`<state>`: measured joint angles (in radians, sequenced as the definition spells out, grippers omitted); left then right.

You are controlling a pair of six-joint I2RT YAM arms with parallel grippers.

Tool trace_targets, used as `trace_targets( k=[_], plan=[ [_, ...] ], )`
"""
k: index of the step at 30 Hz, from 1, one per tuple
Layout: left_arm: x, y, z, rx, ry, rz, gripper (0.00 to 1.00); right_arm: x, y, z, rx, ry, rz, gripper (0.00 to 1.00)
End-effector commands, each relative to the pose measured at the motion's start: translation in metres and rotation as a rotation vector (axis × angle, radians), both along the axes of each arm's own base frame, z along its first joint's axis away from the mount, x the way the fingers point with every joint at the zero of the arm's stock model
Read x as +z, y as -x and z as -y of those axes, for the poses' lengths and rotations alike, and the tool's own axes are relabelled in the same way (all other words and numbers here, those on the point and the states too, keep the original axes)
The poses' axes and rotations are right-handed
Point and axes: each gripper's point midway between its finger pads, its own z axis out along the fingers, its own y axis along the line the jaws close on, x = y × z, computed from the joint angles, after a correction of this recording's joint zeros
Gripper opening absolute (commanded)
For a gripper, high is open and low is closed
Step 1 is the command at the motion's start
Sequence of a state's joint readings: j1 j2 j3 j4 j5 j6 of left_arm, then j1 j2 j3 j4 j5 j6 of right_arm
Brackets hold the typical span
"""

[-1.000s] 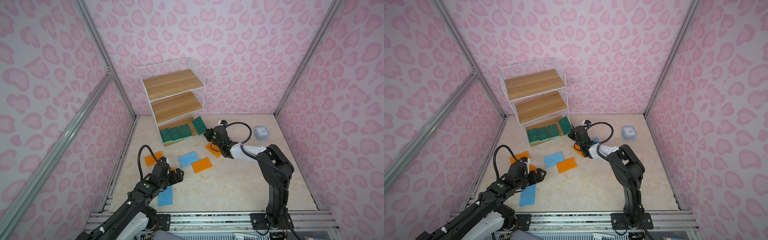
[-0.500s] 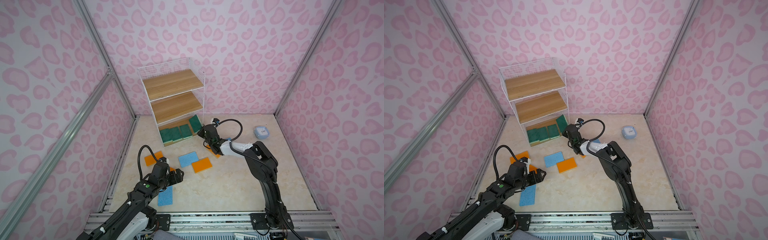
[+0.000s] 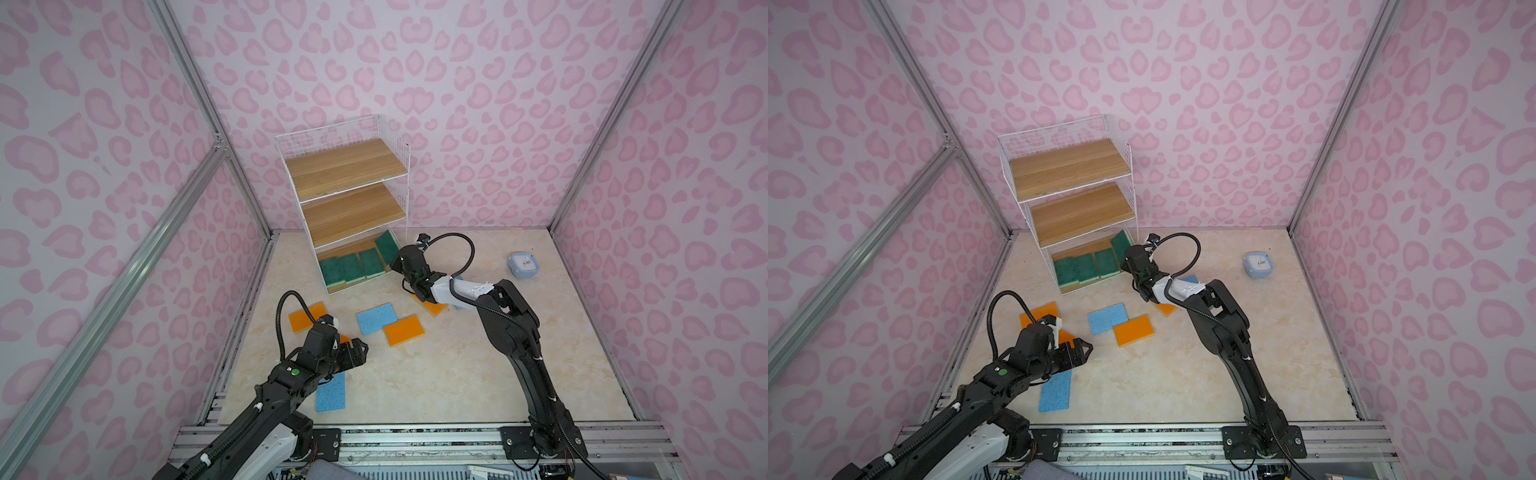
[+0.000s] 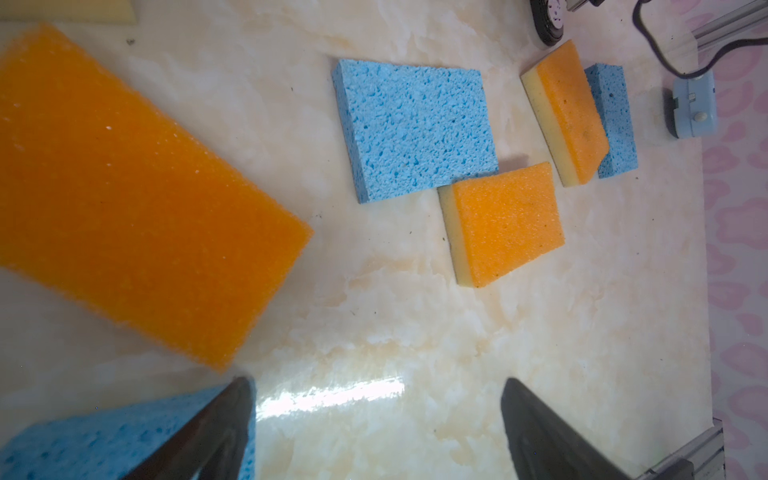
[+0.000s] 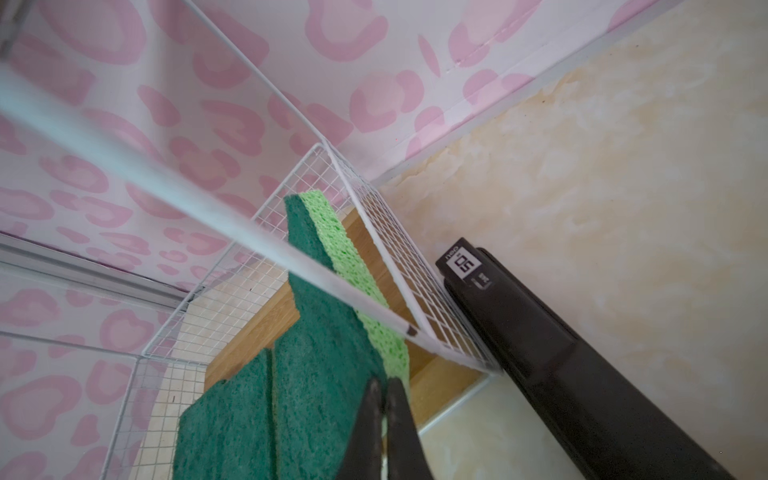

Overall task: Place and organize the cleaning sponges onto the shelf
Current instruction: 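Lower the green sponge onto the bottom shelf and open the right gripper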

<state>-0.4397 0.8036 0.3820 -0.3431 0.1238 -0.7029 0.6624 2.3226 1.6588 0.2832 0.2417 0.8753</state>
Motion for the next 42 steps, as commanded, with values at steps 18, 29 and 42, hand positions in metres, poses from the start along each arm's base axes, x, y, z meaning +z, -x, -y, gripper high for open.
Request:
trace_targets(
  k=[18, 29, 42],
  plan=[
    [0.004, 0.000, -0.001, 0.014, 0.013, 0.012, 0.95, -0.041, -0.010, -0.018, 0.121, -0.033, -0.128, 0.01],
    [0.006, -0.001, -0.001, 0.011, 0.010, 0.017, 0.95, -0.044, -0.016, -0.011, 0.116, -0.042, -0.144, 0.13],
    [0.009, -0.002, -0.001, 0.011, 0.010, 0.022, 0.95, -0.036, -0.013, -0.013, 0.132, -0.038, -0.151, 0.57]
  ],
)
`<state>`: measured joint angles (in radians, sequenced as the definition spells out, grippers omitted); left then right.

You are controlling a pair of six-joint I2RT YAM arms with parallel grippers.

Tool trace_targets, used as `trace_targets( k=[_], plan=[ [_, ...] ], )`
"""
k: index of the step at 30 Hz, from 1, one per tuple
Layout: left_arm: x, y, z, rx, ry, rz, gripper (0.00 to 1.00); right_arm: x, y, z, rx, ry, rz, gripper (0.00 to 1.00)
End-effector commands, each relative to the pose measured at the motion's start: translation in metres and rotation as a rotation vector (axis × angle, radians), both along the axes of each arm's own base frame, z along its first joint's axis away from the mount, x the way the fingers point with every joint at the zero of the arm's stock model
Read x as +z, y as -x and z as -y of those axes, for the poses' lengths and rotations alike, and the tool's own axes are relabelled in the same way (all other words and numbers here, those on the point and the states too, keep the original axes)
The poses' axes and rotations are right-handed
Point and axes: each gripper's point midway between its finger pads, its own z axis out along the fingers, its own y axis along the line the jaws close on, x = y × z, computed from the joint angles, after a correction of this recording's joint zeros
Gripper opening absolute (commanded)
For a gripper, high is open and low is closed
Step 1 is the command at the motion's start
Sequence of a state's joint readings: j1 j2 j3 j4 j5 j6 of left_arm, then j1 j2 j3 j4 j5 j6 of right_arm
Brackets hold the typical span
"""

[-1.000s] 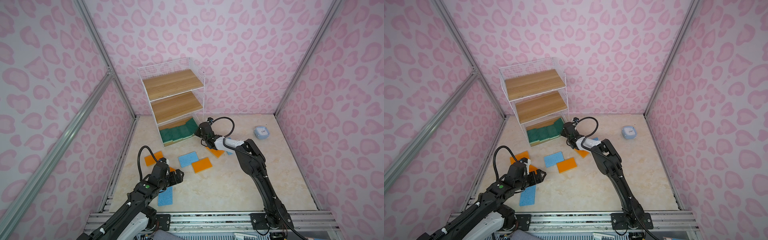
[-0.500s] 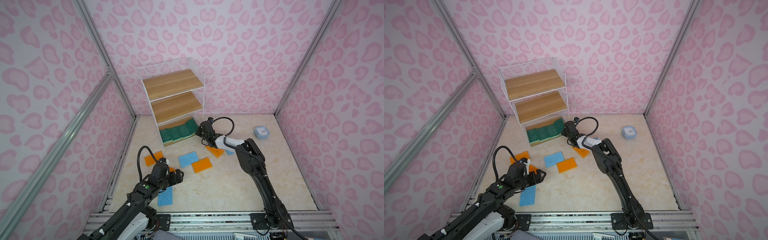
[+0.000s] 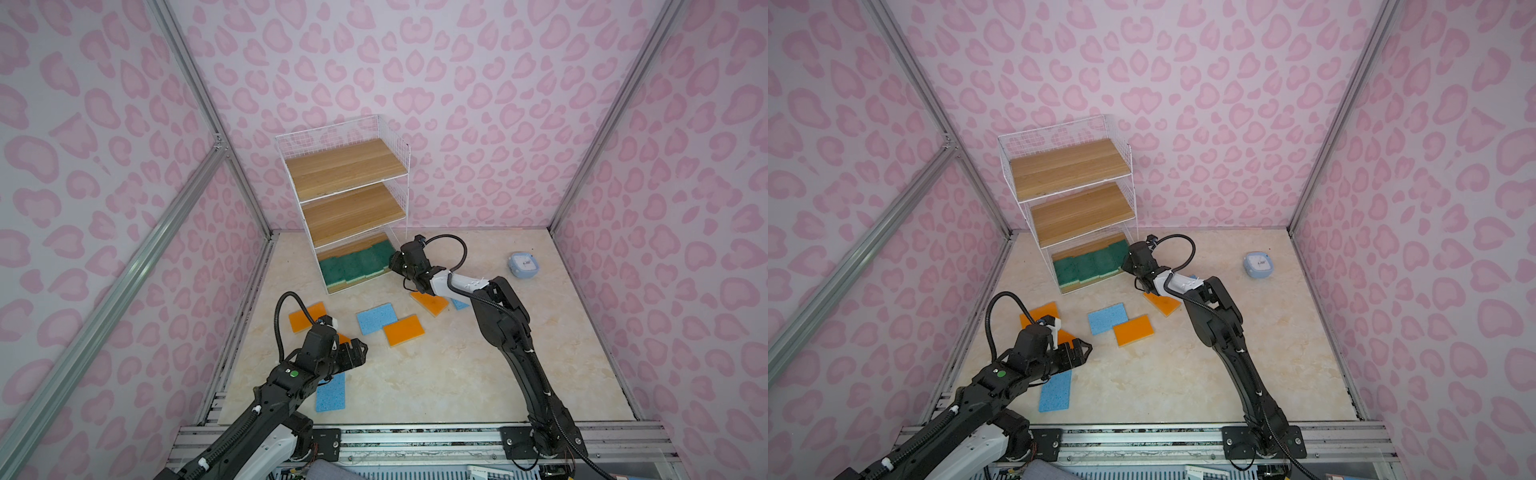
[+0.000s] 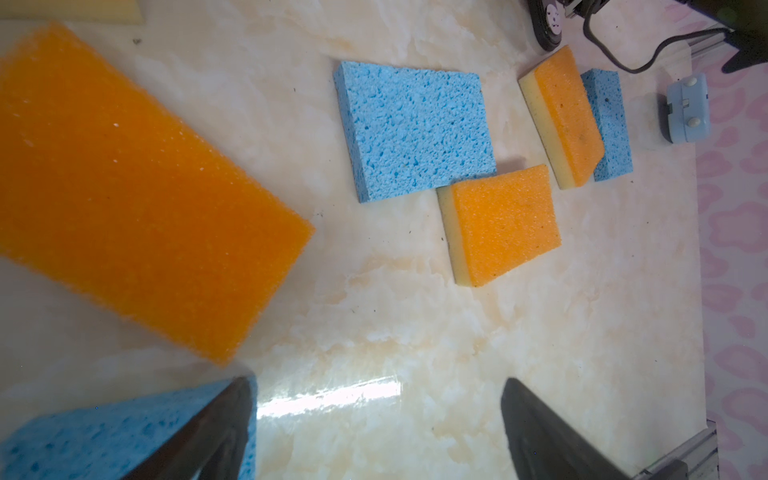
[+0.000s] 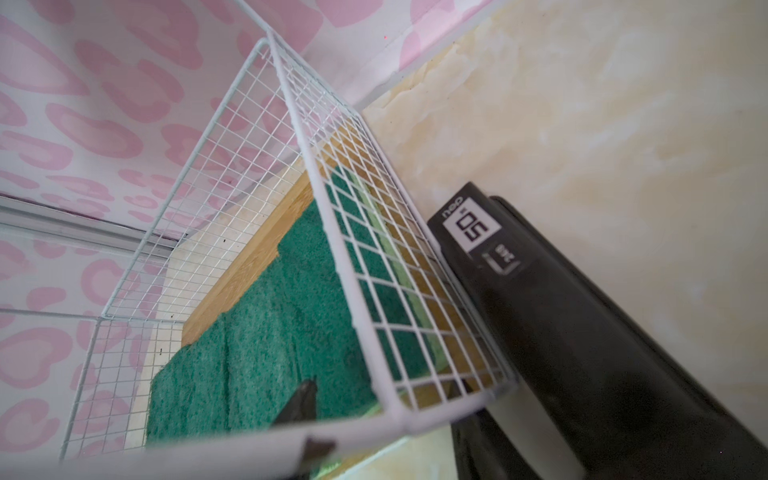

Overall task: Place and organize the cleaning sponges onto the shelf
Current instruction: 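Lower the green sponge onto the bottom shelf and open the right gripper, then withdraw the right gripper from the shelf while the left gripper reaches forward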

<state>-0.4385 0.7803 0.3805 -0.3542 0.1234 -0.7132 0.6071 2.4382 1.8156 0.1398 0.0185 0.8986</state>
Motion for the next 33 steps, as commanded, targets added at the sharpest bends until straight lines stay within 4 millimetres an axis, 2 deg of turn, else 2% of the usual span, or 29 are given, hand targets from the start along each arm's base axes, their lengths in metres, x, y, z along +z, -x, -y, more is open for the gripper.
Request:
trace_targets(
  k=[1, 9, 11, 15, 22, 29, 33],
  plan=[
    [0.007, -0.003, 0.000, 0.003, -0.001, 0.018, 0.95, 0.004, 0.003, -0.002, 0.007, 0.006, 0.005, 0.58],
    [0.014, -0.002, -0.005, 0.008, -0.035, 0.002, 0.95, 0.027, 0.025, 0.008, 0.025, 0.015, 0.034, 0.65],
    [0.011, -0.001, -0.005, 0.015, -0.035, -0.014, 0.95, 0.038, 0.035, 0.013, 0.034, -0.004, 0.051, 0.66],
    [0.011, -0.002, -0.007, 0.035, -0.033, -0.021, 0.93, 0.044, 0.059, 0.022, 0.075, -0.003, 0.047, 0.68],
    [0.008, -0.006, -0.006, 0.055, -0.030, -0.032, 0.86, 0.067, 0.104, 0.040, 0.177, -0.007, 0.061, 0.69],
    [0.009, -0.015, 0.010, 0.061, -0.059, -0.021, 0.86, 0.086, 0.152, 0.081, 0.255, -0.031, 0.068, 0.71],
    [0.005, -0.026, 0.020, 0.063, -0.069, -0.034, 0.86, 0.079, 0.178, 0.114, 0.280, -0.044, 0.026, 0.71]
  ],
)
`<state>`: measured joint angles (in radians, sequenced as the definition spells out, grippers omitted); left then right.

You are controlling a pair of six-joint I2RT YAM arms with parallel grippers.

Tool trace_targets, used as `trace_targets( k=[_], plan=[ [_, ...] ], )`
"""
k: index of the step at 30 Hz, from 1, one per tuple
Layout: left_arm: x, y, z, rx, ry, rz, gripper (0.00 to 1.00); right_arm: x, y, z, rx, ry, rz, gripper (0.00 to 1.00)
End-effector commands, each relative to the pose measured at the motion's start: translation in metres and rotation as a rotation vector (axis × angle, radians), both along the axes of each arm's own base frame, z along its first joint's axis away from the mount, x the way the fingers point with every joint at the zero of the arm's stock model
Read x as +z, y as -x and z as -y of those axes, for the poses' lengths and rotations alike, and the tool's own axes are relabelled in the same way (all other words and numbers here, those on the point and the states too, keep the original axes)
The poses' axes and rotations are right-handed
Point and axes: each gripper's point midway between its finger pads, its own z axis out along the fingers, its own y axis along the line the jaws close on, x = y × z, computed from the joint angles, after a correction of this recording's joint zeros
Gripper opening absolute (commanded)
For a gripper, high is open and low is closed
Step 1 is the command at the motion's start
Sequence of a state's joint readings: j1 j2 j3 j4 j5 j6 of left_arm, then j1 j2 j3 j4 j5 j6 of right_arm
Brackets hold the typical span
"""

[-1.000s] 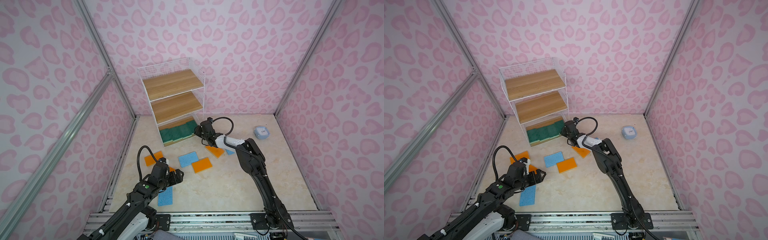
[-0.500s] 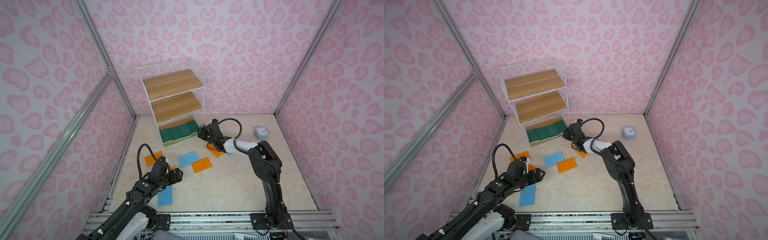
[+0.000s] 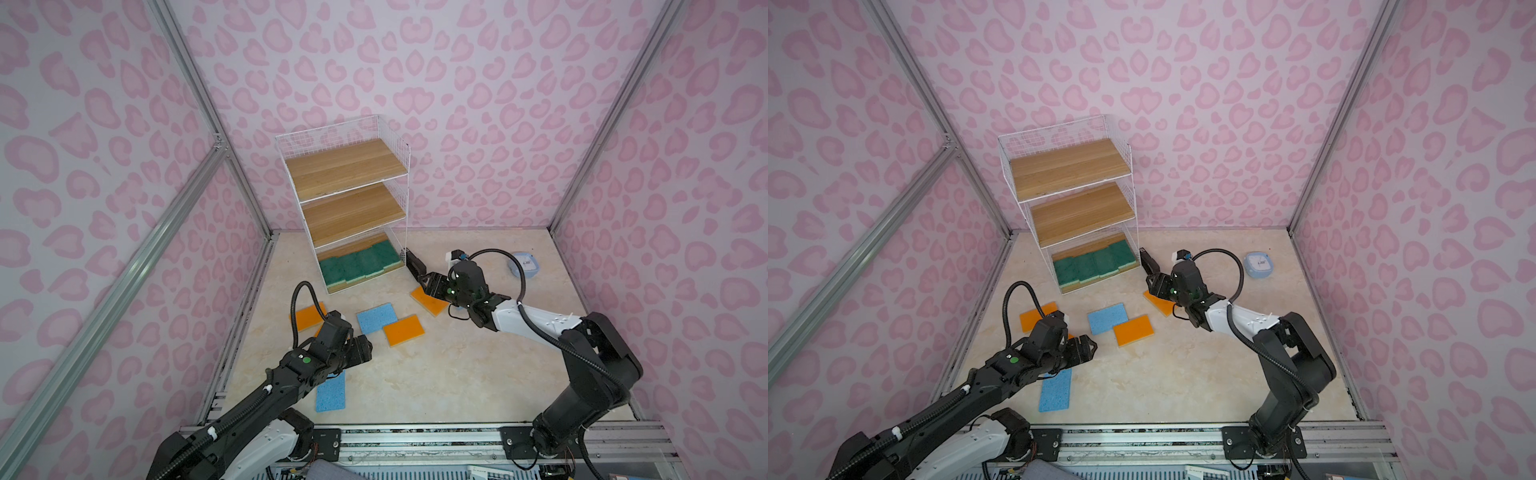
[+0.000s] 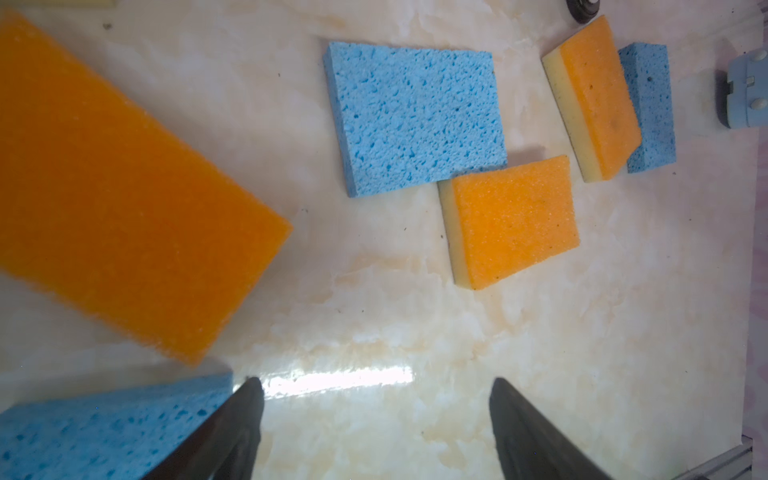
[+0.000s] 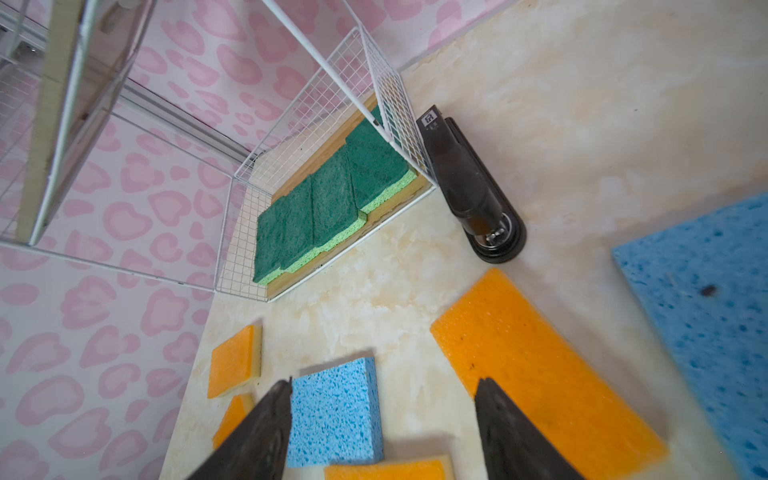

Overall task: Place and organize the cleaning sponges onto the shelf
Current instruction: 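Withdraw the right gripper from the shelf while the left gripper reaches forward, then grasp a blue cellulose sponge with the left gripper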

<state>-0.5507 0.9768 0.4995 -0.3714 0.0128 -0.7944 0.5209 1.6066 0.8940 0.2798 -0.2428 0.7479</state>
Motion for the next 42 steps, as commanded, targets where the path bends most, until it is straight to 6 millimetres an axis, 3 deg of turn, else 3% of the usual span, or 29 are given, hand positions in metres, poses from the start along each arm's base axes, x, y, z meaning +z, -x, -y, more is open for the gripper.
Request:
trace_targets(
  k=[1, 7, 12, 16, 22, 32, 36, 37, 38, 42],
  plan=[
    [0.006, -0.019, 0.005, 0.044, 0.003, 0.038, 0.85, -0.007, 0.022, 0.013, 0.071, -0.016, -0.029, 0.71],
    [0.001, -0.044, 0.014, 0.047, -0.038, 0.023, 0.78, -0.025, 0.057, 0.048, 0.086, 0.016, -0.075, 0.70],
    [-0.001, -0.069, 0.023, 0.051, -0.049, 0.009, 0.70, -0.024, 0.070, 0.066, 0.078, 0.010, -0.075, 0.70],
    [-0.009, -0.085, 0.018, 0.078, -0.068, -0.016, 0.60, -0.018, 0.072, 0.071, 0.074, 0.000, -0.061, 0.70],
    [-0.024, -0.095, 0.007, 0.119, -0.097, -0.044, 0.56, -0.016, 0.072, 0.069, 0.083, -0.019, -0.056, 0.70],
    [-0.045, -0.106, 0.013, 0.120, -0.096, -0.074, 0.44, -0.015, 0.071, 0.067, 0.090, -0.037, -0.064, 0.70],
    [-0.054, -0.106, 0.013, 0.124, -0.098, -0.087, 0.32, -0.013, 0.072, 0.068, 0.087, -0.034, -0.058, 0.70],
    [-0.056, -0.106, 0.013, 0.123, -0.099, -0.089, 0.23, -0.012, 0.072, 0.068, 0.088, -0.034, -0.058, 0.70],
    [-0.058, -0.104, 0.013, 0.121, -0.103, -0.096, 0.07, -0.011, 0.072, 0.068, 0.087, -0.035, -0.056, 0.70],
    [-0.056, -0.101, 0.012, 0.111, -0.102, -0.094, 0.04, -0.011, 0.072, 0.067, 0.092, -0.037, -0.056, 0.70]
  ],
)
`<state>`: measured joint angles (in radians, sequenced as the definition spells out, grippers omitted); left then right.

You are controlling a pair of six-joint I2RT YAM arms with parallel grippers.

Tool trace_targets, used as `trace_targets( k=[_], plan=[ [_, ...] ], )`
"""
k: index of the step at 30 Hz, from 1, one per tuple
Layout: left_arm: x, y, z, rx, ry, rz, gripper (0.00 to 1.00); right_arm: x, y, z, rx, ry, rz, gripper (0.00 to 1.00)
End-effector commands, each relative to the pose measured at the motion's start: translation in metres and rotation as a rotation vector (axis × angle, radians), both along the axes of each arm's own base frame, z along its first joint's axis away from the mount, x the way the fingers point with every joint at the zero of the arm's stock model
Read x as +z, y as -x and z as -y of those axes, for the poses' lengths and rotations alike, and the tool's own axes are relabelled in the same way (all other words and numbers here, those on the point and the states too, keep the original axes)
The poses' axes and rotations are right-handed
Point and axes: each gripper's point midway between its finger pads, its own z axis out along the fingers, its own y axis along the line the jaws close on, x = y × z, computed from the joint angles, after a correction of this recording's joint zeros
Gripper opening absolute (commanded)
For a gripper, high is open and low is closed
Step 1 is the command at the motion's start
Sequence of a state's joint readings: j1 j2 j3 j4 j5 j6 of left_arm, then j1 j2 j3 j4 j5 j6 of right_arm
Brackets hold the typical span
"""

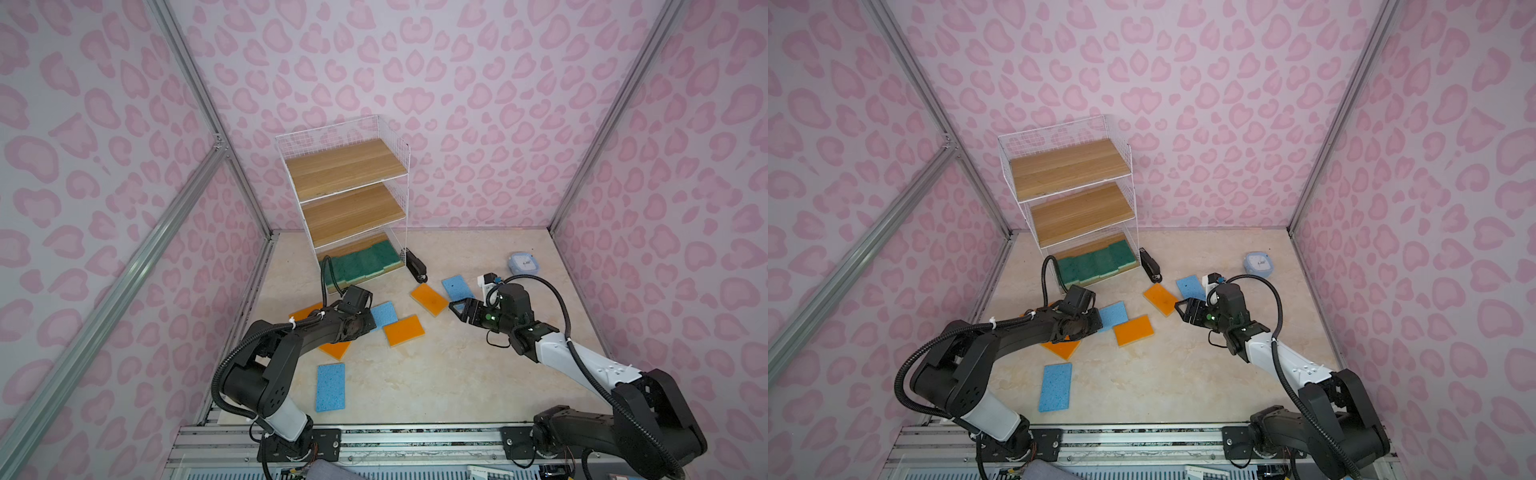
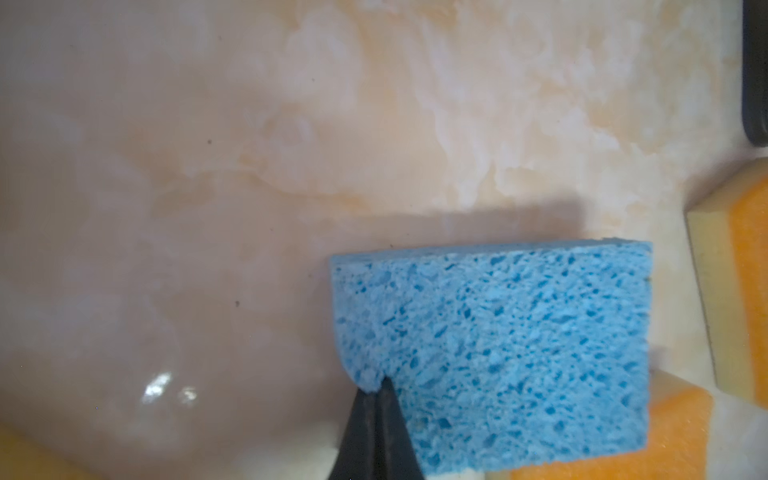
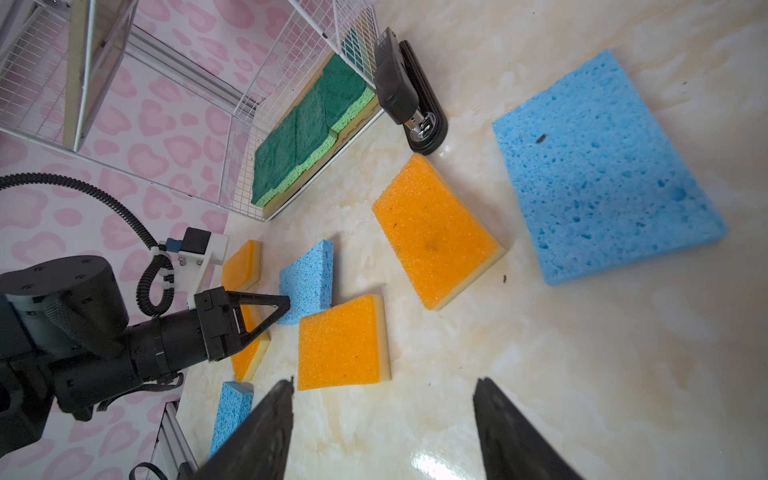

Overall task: Place and organize the cleaning sponges onto the shelf
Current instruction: 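Grasp a blue cellulose sponge with the left gripper, then lift the blue sponge with the left gripper toward the approaching right gripper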

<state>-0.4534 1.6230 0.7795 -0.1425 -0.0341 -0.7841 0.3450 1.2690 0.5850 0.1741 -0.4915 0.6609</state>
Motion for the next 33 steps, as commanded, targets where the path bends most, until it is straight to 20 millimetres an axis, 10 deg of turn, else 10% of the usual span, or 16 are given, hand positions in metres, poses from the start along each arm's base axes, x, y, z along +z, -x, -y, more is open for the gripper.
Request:
trace_targets(
  k=[1, 14, 33],
  plan=[
    [0.004, 0.003, -0.001, -0.005, 0.001, 0.011, 0.04, 0.004, -0.002, -0.003, 0.010, -0.011, 0.014, 0.70],
    [0.075, 0.016, -0.001, -0.097, 0.040, 0.127, 0.04, 0.011, -0.008, -0.010, 0.021, -0.060, 0.017, 0.70],
    [0.115, 0.035, 0.025, -0.277, 0.199, 0.240, 0.04, 0.025, -0.008, -0.034, 0.125, -0.144, 0.025, 0.72]
  ],
)
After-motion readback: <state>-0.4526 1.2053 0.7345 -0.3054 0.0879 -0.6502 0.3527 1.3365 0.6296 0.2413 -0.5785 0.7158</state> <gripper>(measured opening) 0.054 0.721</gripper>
